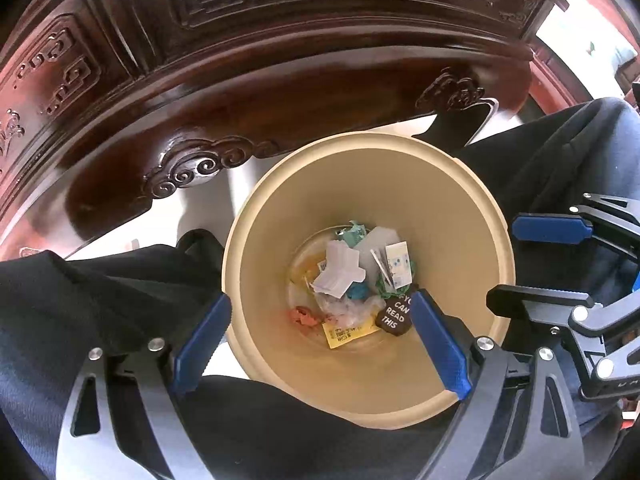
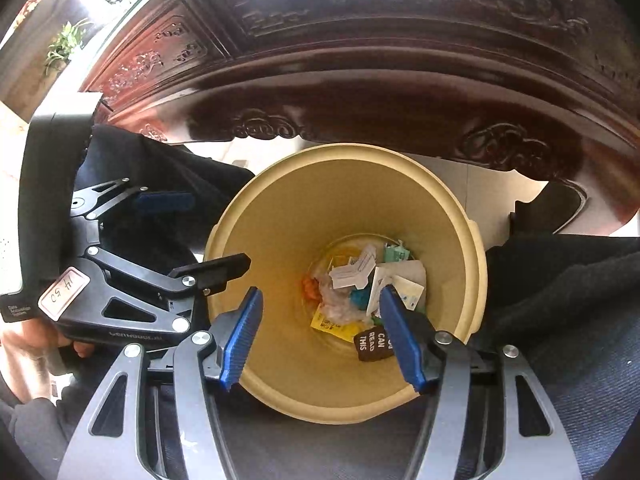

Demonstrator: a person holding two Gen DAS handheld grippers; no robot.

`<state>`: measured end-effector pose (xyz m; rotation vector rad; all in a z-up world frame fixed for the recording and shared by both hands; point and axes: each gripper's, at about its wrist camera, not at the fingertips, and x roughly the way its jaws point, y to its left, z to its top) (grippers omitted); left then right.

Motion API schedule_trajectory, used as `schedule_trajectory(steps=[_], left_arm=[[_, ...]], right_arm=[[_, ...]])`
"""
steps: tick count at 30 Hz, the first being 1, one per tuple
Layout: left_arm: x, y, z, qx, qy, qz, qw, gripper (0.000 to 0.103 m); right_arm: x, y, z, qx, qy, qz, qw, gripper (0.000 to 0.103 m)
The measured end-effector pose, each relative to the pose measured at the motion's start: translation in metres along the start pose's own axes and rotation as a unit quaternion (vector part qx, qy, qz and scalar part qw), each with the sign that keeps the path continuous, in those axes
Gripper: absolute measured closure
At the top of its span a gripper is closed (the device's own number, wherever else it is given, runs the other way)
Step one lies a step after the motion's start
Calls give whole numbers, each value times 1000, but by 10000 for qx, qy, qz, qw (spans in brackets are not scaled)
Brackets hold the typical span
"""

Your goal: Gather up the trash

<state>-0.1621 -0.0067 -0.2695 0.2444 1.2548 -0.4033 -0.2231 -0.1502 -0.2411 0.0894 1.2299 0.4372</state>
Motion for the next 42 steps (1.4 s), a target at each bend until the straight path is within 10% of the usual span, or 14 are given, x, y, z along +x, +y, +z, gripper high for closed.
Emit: schedule_trajectory(steps=[15,24,35,42], left_arm=[[-29,-6,3,26,-362,122,9993,10],[-91,-5,24,-172,-1360,397,9898,4],[-207,14,79,-747,-3384,1088,9317,4],[-246,19,101,-1035,-3997,1477,8987,4]], right_arm=[[-19,6,2,-158,-235,-82,9996,36],[-83,22,32,-395,-1406,-664,9870,17],[-188,52,93,-419,-3634,-1349,9209,8],[-207,59,116,-393,-4156,-1627,8940,8]])
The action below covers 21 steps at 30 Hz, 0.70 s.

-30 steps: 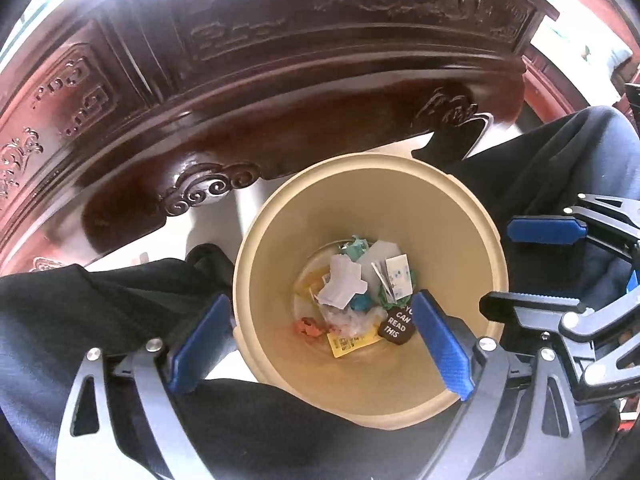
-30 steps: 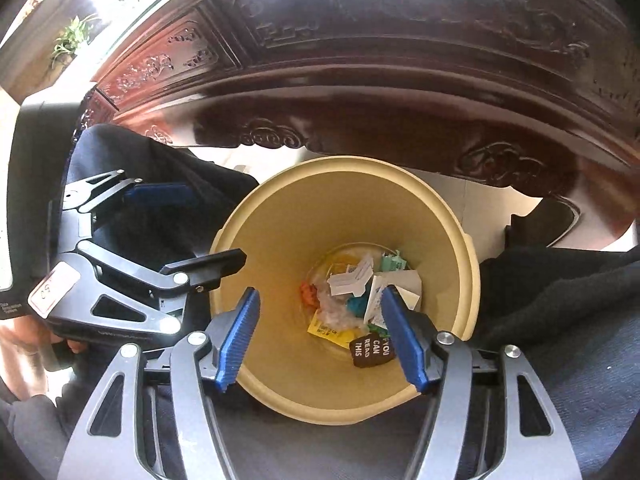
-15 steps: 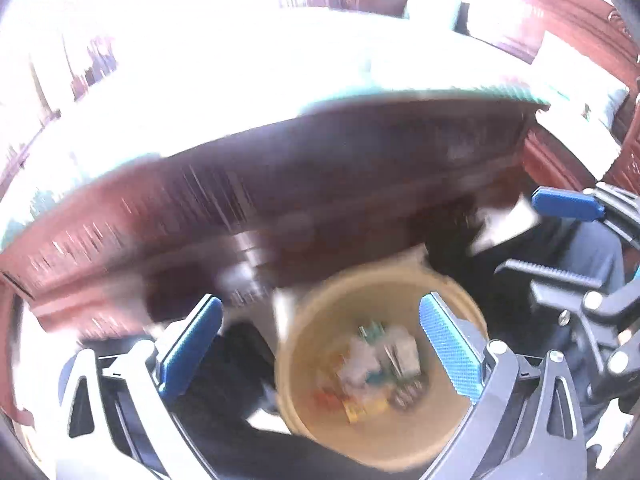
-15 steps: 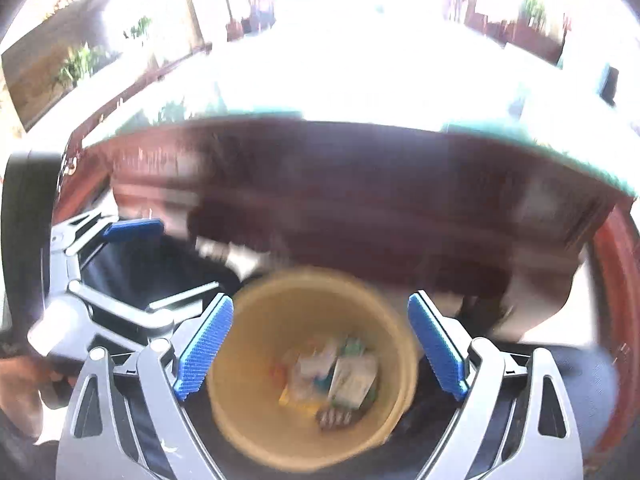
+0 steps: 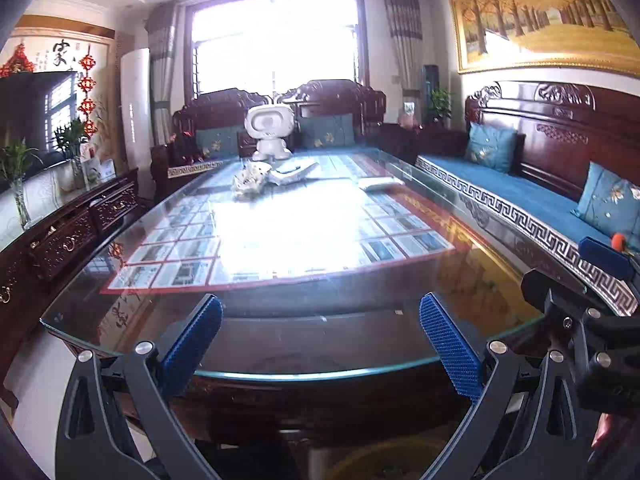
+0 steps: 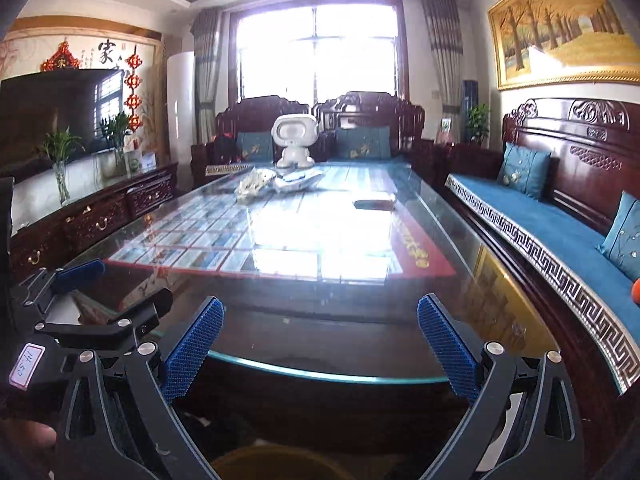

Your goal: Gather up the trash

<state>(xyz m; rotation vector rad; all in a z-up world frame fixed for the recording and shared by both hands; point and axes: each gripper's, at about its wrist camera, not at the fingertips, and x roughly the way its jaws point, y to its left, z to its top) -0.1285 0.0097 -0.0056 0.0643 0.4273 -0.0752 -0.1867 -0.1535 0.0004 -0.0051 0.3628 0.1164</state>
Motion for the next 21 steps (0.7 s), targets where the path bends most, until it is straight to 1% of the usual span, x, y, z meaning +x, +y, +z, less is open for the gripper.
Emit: schedule_trajectory(steps=[2,5,14,16,21], left_arm=[[1,1,6,-78,-33,60,9999,4],[0,9,11,-165,-48,18,9999,4],[9,12,12,-142,-51,39,9999,4],[10,15,12,-170,-92,148,9997,4],[8,22,17,-20,-213,491,9986,4]], right_arm=[[2,-1,6,23,-69,-20,10000,8],[5,-7,12,49,-135,-10,9999,8],[6,-5,29,-43,-337,-192,9992,8],[6,-5,31,-63,-385,-242,9989,8],[7,-2,32,-71,-449,-235,9987,8]])
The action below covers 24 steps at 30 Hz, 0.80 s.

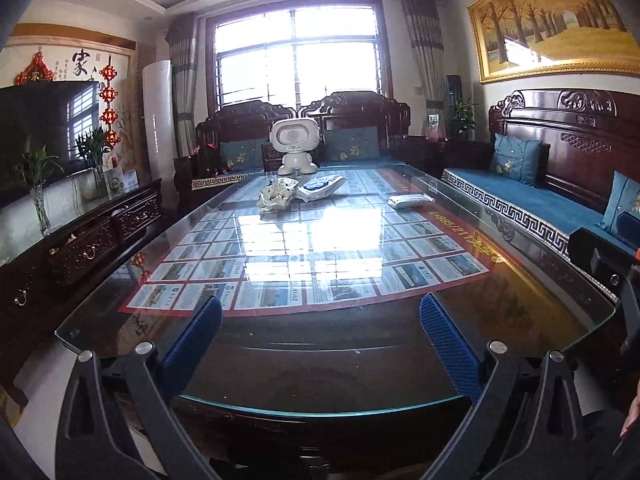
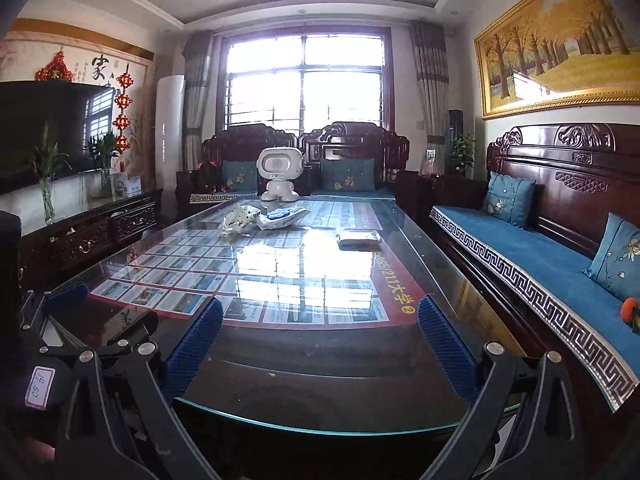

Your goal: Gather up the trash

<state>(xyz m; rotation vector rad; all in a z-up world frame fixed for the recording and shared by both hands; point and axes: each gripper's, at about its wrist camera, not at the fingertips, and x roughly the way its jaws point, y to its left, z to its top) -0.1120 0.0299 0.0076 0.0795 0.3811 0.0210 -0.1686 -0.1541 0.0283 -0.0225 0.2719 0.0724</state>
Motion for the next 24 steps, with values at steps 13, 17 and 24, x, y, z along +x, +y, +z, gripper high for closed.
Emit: schedule_trajectory(steps=[13,17,24], left_arm=[[2,9,18,23,-15,96,9999,4],[4,8,22,-7,-53,63,10000,4],[10,5,27,42,-87,44,9999,4]], right_arm=[[6,-6,-3,44,18,33,10000,8],[9,-6,-3,46,20,53,10000,8],[21,-9,-8,76,158,59,9998,8]])
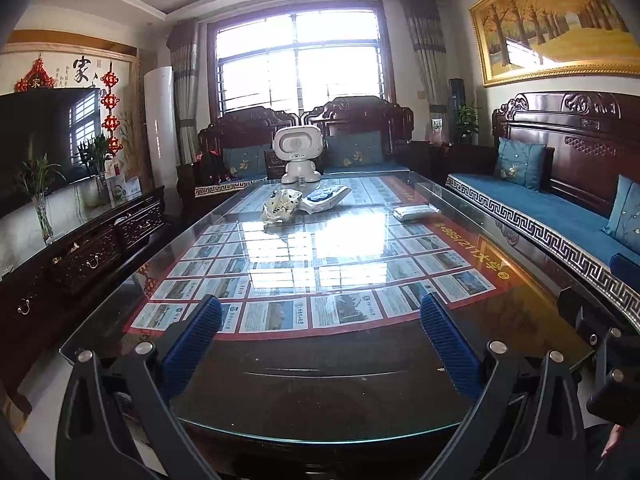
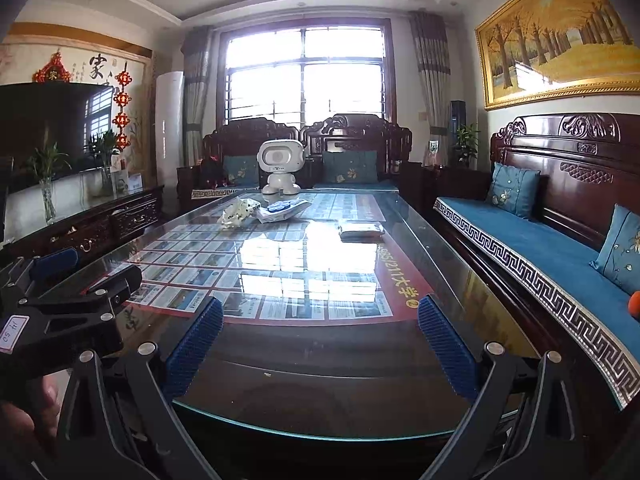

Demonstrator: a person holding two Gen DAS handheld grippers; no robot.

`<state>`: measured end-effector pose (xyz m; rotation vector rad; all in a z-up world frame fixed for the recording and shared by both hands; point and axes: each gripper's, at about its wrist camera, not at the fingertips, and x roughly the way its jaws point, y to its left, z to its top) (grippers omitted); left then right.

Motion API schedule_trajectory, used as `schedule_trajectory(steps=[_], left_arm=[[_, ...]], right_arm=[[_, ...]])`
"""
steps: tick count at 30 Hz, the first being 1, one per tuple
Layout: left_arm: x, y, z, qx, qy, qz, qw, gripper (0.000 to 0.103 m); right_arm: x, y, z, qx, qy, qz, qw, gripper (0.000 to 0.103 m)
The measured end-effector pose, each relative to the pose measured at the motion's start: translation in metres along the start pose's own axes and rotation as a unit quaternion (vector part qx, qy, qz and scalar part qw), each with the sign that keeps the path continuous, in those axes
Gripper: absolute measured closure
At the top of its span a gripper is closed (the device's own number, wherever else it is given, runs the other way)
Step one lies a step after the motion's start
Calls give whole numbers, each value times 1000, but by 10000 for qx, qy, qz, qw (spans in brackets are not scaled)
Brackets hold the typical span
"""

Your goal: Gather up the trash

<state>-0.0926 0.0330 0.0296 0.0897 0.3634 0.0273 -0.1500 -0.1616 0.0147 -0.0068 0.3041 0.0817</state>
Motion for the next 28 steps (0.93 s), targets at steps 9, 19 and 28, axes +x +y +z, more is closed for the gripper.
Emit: schedule_trajectory(steps=[9,19,28], left_arm=[[11,1,2,-30,37,34,10000,4],[28,2,10,-29,16,54,10000,4],[69,12,13,-246,460,29,9986,4]], right_arm=[[10,-4,2,39,54,14,10000,8],[28,-3,0,40,217,78,9997,8],[51,-6,1,4,384,45,9993,8]])
